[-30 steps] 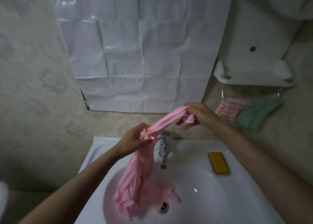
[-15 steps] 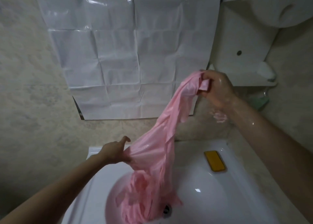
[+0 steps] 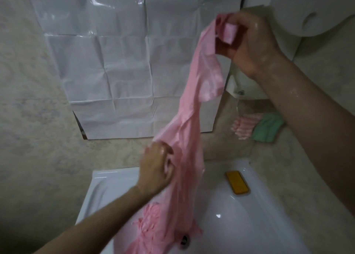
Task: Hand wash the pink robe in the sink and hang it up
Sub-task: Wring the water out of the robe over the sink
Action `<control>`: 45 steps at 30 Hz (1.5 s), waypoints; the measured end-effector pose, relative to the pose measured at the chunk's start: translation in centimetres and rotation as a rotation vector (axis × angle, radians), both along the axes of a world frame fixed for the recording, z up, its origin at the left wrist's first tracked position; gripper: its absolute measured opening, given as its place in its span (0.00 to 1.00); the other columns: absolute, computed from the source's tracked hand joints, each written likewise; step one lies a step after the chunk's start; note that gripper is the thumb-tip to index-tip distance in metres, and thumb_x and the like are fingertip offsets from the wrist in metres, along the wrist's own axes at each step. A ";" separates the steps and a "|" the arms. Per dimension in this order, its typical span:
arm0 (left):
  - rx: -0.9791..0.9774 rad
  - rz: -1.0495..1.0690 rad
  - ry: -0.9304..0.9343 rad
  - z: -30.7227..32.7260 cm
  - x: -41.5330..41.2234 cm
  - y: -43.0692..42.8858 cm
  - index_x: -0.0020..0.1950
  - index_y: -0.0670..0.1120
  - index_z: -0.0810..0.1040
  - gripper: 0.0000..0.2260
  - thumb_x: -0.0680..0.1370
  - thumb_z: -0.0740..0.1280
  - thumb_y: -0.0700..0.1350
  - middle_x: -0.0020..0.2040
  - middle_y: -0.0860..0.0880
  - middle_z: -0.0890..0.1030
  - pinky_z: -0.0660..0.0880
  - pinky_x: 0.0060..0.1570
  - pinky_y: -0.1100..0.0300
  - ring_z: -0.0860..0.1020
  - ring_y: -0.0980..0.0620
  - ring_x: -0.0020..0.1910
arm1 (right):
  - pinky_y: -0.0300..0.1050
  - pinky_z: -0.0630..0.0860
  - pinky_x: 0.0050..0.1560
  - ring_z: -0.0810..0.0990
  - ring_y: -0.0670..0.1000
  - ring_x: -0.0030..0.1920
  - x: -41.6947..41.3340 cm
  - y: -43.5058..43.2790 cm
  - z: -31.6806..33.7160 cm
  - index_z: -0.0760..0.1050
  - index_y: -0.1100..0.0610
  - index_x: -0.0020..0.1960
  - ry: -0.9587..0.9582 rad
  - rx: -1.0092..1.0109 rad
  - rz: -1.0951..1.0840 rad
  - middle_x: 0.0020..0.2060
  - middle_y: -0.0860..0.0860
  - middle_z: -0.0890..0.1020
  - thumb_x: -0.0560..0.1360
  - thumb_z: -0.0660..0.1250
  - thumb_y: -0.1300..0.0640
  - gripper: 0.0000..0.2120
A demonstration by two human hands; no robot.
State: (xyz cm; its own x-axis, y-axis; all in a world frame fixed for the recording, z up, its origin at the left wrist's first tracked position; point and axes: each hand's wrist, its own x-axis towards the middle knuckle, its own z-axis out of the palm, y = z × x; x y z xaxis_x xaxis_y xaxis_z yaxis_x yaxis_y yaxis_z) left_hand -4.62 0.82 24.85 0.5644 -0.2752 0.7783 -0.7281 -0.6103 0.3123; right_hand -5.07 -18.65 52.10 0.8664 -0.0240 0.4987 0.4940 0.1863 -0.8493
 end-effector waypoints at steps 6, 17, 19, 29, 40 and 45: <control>-0.002 -0.087 1.083 -5.7 0.5 -2.0 0.54 0.45 0.78 0.14 0.77 0.62 0.53 0.56 0.42 0.80 0.73 0.52 0.61 0.78 0.44 0.56 | 0.54 0.80 0.42 0.79 0.57 0.38 0.2 0.9 2.7 0.73 0.64 0.37 -0.085 0.057 -0.034 0.33 0.57 0.76 0.74 0.56 0.69 0.11; -0.559 -0.455 1.163 6.1 2.8 1.4 0.42 0.41 0.75 0.10 0.79 0.57 0.41 0.38 0.44 0.80 0.77 0.40 0.61 0.80 0.49 0.39 | 0.44 0.80 0.38 0.79 0.52 0.40 1.5 -4.9 -15.9 0.68 0.61 0.51 0.492 -0.950 -0.261 0.46 0.57 0.76 0.71 0.73 0.56 0.17; -0.553 -0.489 1.221 7.1 3.1 1.0 0.40 0.41 0.72 0.11 0.78 0.54 0.38 0.35 0.44 0.78 0.76 0.35 0.63 0.78 0.50 0.33 | 0.45 0.76 0.46 0.77 0.51 0.47 0.9 -4.3 -18.6 0.67 0.58 0.59 0.544 -1.176 -0.290 0.49 0.52 0.75 0.70 0.73 0.52 0.24; -0.491 -0.486 0.940 8.7 3.4 -1.6 0.49 0.43 0.77 0.09 0.72 0.67 0.44 0.44 0.40 0.81 0.74 0.40 0.57 0.78 0.48 0.40 | 0.45 0.77 0.51 0.80 0.49 0.49 0.9 1.5 -17.1 0.75 0.53 0.56 0.232 -0.774 -0.175 0.47 0.50 0.81 0.67 0.76 0.59 0.19; -0.194 -0.178 0.871 -4.4 3.0 1.0 0.40 0.48 0.73 0.15 0.67 0.64 0.59 0.35 0.57 0.77 0.71 0.42 0.57 0.73 0.61 0.35 | 0.32 0.70 0.35 0.75 0.39 0.30 1.8 -0.4 -7.4 0.78 0.51 0.31 0.024 -0.463 -0.464 0.25 0.42 0.79 0.60 0.73 0.72 0.16; -0.245 -0.076 0.737 -2.0 5.8 3.6 0.35 0.49 0.75 0.13 0.74 0.64 0.56 0.32 0.50 0.78 0.75 0.40 0.51 0.74 0.55 0.34 | 0.31 0.66 0.29 0.72 0.37 0.26 1.0 -3.5 -5.8 0.78 0.53 0.33 0.026 -0.478 -0.533 0.21 0.41 0.76 0.63 0.71 0.69 0.11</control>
State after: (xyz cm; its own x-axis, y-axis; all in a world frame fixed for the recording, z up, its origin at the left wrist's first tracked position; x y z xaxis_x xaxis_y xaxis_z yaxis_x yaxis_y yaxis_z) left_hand 1.14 4.37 22.81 0.9459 -0.2027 0.2533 -0.3176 -0.4184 0.8509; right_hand -4.04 -22.16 46.29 0.8094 -0.2316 0.5397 0.3922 -0.4707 -0.7903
